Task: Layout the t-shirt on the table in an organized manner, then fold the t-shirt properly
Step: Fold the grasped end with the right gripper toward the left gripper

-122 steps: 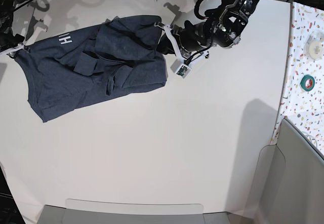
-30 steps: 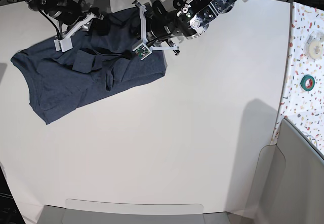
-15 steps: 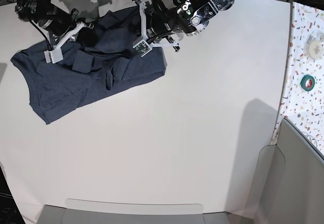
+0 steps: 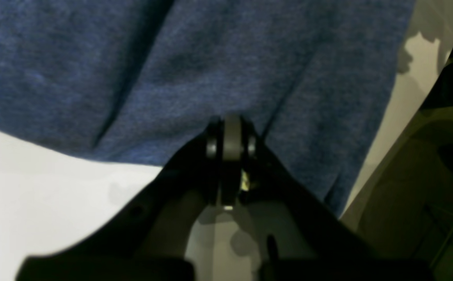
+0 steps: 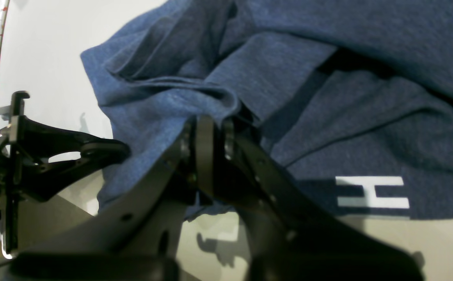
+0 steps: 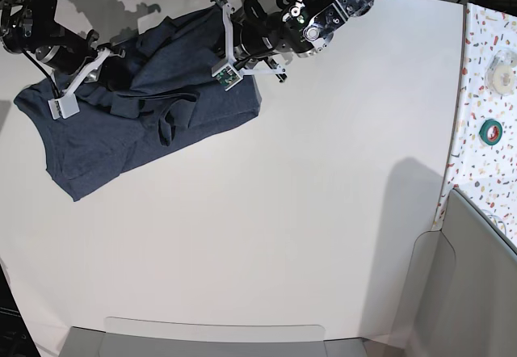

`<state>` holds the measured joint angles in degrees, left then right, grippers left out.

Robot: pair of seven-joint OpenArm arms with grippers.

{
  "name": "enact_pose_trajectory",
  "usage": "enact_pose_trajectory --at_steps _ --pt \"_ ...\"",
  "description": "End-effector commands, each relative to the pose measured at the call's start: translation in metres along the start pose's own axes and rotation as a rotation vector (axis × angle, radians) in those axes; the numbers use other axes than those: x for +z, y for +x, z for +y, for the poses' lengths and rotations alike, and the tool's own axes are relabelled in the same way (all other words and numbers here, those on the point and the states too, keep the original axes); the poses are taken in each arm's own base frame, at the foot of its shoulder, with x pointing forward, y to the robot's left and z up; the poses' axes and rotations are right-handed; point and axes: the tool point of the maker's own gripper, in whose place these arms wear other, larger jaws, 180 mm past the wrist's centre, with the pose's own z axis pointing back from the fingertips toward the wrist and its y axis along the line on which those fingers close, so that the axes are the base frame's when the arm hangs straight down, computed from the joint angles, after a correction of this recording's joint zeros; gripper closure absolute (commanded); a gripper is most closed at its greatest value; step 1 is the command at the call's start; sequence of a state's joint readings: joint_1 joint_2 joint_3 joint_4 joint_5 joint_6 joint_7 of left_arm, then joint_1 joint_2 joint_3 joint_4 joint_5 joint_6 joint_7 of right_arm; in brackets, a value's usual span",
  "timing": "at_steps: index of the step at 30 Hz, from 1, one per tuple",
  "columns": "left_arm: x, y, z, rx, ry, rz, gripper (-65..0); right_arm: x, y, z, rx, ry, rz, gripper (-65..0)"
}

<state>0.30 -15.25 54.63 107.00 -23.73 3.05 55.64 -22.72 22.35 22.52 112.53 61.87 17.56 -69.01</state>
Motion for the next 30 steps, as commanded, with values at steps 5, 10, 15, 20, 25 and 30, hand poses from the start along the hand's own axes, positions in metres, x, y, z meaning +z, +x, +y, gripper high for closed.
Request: enact_pose_trajectory --at_steps 5,10,15,20,25,30 --pt "0.003 0.012 0.000 -0.009 -0.002 -0.037 -1.6 0.005 0.011 0.002 0.020 0.005 -0.036 0.0" --pt "0.003 0.012 0.000 -0.009 -0.002 -0.037 -1.6 0.009 0.014 -0.005 0.017 -0.024 -0.026 -11.0" --pt "0.003 0.012 0.000 -0.009 -0.002 -0.037 -1.6 0.013 0.020 -0.015 -0.016 -0.067 -0.023 -25.4" --pt "0.003 0.012 -0.001 -0.008 -0.004 -0.038 -1.6 0.037 0.042 -0.038 -0.014 -0.148 -0.099 -25.8" --pt "0.001 0.016 -0.005 -0.002 -0.013 -0.046 -1.6 0.042 0.064 -0.019 0.009 -0.122 -0.203 -20.1" --pt "-0.004 0.009 -0.003 0.009 -0.010 -0.023 -1.6 -0.009 0.048 0.042 -0.003 0.079 -0.149 0.0"
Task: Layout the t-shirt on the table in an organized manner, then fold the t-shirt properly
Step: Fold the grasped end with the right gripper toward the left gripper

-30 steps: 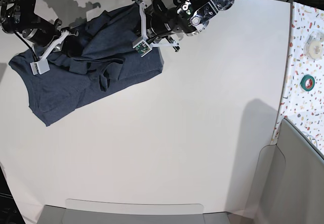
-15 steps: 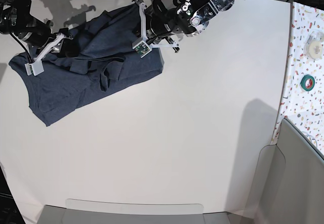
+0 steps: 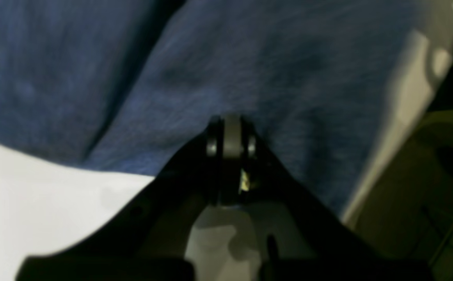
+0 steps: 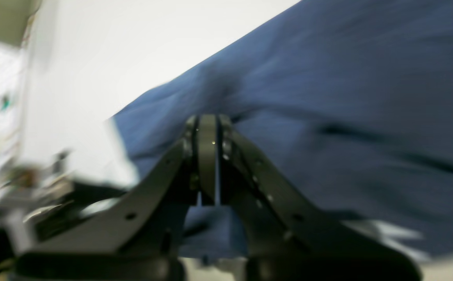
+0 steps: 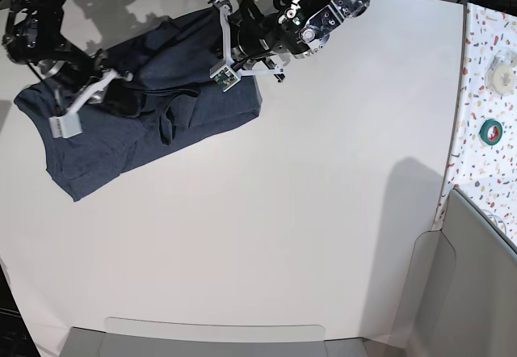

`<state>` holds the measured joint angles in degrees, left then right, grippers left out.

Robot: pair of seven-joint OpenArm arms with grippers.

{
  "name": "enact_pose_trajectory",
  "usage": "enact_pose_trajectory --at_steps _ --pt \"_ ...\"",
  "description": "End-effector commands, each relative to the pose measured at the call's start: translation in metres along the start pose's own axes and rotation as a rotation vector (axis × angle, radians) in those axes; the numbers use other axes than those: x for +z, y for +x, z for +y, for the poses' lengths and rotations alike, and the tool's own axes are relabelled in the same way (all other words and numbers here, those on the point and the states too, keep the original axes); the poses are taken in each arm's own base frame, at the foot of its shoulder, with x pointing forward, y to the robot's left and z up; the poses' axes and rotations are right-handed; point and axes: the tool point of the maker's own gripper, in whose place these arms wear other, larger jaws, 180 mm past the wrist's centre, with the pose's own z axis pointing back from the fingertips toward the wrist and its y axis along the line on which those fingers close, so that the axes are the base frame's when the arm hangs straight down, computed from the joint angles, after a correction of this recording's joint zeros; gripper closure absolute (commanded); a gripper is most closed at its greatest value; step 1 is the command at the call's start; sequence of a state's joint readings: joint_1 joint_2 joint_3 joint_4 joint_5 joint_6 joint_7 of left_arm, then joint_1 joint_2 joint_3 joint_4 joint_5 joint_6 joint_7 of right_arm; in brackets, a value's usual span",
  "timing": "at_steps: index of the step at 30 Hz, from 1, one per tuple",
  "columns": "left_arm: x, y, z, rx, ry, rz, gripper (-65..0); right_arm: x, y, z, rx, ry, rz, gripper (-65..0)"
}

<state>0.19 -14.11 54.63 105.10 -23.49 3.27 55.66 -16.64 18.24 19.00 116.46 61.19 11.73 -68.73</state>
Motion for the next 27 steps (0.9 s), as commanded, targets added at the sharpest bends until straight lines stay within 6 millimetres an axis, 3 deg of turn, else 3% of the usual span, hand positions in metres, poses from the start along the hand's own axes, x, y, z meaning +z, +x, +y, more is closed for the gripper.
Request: enact_pose_trajectory --at_steps 1,7,10,20,27 --pt "0.003 0.011 -0.003 -0.006 -0.013 -0.037 -1.6 -0.009 0.004 0.019 0.040 0.048 -0.011 0.0" --pt "0.003 0.011 -0.003 -0.006 -0.013 -0.037 -1.6 -0.059 -0.039 0.079 0.225 0.127 0.158 0.0" --pt "0.000 0.005 0.001 0.001 -0.004 -0.018 -1.6 -0.068 -0.045 0.086 0.276 0.113 0.189 0.0" --pt "-0.003 0.005 0.008 0.017 0.010 -0.031 -1.6 -0.061 -0.045 0.050 0.330 -0.019 0.236 0.0" --pt "-0.004 -0.004 0.002 0.032 -0.003 -0.017 -1.6 -0.065 -0.039 0.004 0.393 -0.191 0.265 0.0"
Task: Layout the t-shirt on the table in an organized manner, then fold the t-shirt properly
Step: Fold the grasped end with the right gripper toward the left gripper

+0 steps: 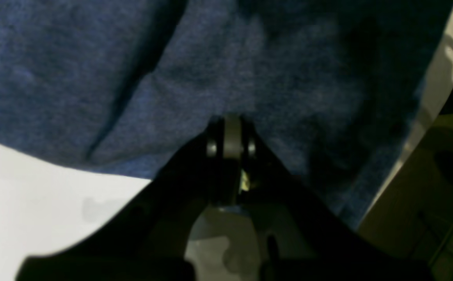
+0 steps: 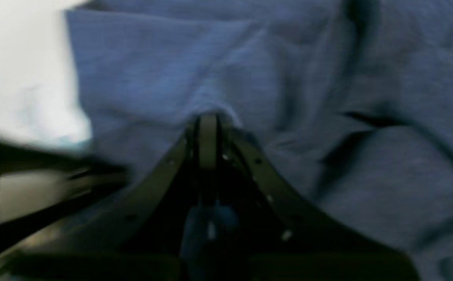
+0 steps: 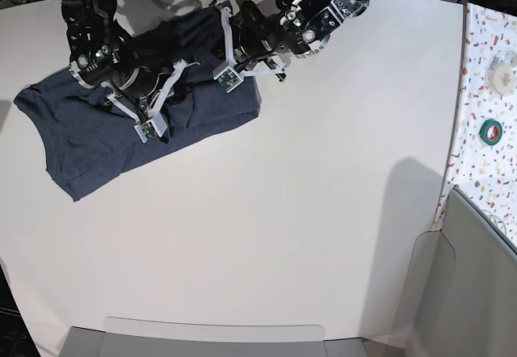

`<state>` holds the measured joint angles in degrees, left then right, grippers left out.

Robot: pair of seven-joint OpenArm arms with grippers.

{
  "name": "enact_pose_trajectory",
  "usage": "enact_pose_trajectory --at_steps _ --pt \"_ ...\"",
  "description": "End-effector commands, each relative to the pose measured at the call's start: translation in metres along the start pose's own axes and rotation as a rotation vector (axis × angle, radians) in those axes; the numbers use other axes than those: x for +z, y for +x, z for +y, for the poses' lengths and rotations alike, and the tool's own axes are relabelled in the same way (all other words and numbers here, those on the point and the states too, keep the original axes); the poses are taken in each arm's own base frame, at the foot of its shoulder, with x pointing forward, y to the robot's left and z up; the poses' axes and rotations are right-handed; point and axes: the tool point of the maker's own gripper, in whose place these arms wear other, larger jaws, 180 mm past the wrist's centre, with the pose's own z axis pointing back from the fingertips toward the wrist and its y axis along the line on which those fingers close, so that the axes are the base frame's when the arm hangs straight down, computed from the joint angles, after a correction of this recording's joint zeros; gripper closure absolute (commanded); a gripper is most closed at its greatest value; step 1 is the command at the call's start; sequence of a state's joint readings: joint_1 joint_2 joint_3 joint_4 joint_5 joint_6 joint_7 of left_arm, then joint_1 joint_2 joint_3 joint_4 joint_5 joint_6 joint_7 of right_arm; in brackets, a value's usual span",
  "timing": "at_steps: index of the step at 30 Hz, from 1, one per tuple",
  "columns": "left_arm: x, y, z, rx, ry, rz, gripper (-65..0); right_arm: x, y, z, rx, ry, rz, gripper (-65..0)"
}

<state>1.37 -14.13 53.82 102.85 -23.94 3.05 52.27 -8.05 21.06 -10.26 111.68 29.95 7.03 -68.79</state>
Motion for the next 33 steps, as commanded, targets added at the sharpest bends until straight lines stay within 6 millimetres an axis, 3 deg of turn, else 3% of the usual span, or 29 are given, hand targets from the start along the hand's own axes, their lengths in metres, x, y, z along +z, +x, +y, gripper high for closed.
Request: enact_pose_trajectory --at_steps 1,6,11,17,21,26,33 --pt "0.002 0.001 -0.002 0.000 -0.006 0.001 -1.6 0.002 0.011 -0.009 0.019 -0.031 -0.029 0.0" --pt "0.001 -0.009 -0.011 0.013 -0.024 0.019 -1.6 -0.007 0.025 -0.041 0.037 -0.144 -0.026 0.0" --pt "0.000 -0.019 -0.019 0.028 -0.040 0.037 -1.6 0.001 0.058 -0.064 0.079 -0.253 -0.086 0.0" --pt "0.000 -0.024 -0.024 0.041 -0.049 0.044 -1.6 0.019 0.087 -0.068 0.065 -0.292 -0.181 0.0" --pt "0.004 -0.017 -0.028 0.033 -0.058 0.021 -1.6 0.030 0.088 -0.047 0.015 -0.197 -0.239 0.0" --pt "0.005 -0.014 -0.026 0.033 -0.053 0.015 -1.6 0.025 0.063 -0.002 -0.051 0.031 -0.166 0.0" --pt "0.005 -0.014 -0.026 0.030 -0.053 0.014 -1.6 0.020 0.037 0.025 -0.102 0.161 -0.112 0.0"
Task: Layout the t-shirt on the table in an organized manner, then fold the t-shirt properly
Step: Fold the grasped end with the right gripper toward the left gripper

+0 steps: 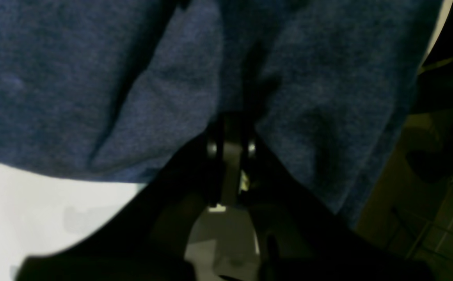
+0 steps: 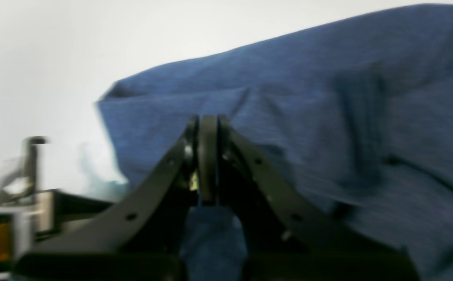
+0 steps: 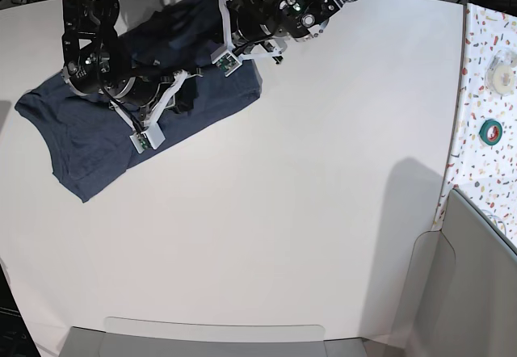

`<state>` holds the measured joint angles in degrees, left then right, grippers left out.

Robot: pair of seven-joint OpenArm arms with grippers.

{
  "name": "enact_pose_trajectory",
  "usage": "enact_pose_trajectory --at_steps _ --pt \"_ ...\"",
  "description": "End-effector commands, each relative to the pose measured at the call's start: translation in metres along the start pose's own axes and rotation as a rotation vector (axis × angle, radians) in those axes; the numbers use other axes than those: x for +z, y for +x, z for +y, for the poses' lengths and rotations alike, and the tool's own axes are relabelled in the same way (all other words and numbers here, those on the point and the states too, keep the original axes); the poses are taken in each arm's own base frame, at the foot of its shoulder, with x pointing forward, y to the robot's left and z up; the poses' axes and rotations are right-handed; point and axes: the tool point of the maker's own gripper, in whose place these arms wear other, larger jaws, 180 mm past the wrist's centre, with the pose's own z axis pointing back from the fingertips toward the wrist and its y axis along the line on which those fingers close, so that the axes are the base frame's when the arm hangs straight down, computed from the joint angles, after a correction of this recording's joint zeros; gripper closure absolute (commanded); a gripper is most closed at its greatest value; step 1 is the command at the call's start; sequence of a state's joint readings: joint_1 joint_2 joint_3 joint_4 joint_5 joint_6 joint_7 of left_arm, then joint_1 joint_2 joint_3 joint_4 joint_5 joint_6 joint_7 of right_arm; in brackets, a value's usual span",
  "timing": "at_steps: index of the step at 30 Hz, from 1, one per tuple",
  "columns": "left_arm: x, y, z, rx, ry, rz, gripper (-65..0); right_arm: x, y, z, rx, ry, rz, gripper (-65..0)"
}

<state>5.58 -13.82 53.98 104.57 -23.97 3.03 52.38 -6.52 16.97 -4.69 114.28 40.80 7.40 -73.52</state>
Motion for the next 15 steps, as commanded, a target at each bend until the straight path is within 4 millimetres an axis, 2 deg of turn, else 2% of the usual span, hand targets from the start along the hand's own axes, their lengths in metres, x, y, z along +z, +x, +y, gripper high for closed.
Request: enact_pose_trajectory --at_steps 1,5,8,12,15 --pt "0.002 0.003 -0.002 -0.006 -0.005 -0.004 -1.6 0.004 0.009 0.005 0.008 0.023 -0.036 0.0" --pt "0.002 0.003 -0.002 -0.007 -0.006 -0.004 -1.6 0.000 -0.001 0.014 0.003 0.085 -0.009 0.0" --pt "0.002 0.003 -0.002 -0.008 -0.006 -0.005 -1.6 -0.007 -0.011 0.012 0.032 0.113 0.026 0.0" --pt "0.002 0.003 -0.002 -0.008 -0.006 -0.005 -1.6 -0.021 -0.032 -0.008 -0.024 0.089 0.104 0.0" --pt "0.002 0.003 -0.002 -0.008 -0.006 -0.005 -1.6 -0.023 -0.035 -0.024 -0.035 0.060 0.127 0.0"
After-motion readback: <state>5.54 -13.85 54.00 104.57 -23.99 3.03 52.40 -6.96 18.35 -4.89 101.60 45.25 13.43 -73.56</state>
